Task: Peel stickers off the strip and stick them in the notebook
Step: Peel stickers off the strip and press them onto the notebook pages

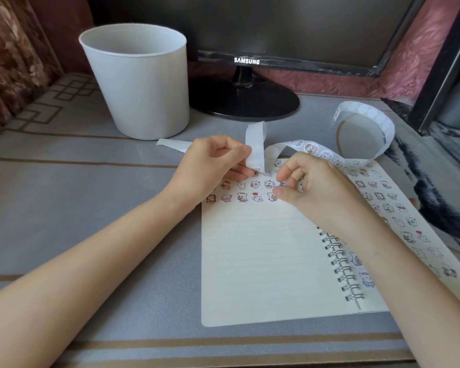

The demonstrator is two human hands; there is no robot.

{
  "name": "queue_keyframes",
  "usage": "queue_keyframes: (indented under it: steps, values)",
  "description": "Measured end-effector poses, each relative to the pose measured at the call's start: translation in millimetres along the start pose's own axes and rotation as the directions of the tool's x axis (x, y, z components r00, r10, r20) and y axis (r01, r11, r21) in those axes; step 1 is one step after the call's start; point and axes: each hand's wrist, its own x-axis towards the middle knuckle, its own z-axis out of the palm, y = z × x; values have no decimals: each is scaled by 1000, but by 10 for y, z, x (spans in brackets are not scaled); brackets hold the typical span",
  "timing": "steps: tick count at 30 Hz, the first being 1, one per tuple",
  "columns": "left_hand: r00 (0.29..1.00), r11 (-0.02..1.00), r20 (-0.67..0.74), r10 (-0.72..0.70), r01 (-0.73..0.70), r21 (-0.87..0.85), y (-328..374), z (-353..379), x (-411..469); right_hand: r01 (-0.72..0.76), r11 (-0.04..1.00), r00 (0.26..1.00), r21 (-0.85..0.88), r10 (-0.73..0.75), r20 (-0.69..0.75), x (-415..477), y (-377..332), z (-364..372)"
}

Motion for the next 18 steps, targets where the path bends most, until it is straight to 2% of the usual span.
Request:
queue_keyframes:
  steps: [9,14,18]
  values:
    - [1000,1000,4,6,-6,0,-13,-1,6,-8,997,999,76,12,-51,32,24,16]
    - [1000,1000,2,6,-6,3,-15,-3,8,-10,998,998,-63,6,-68,29,-3,40]
    - [1000,1000,6,3,-3,-6,-7,-1,1,3,999,996,32,0,-88,53,37,38]
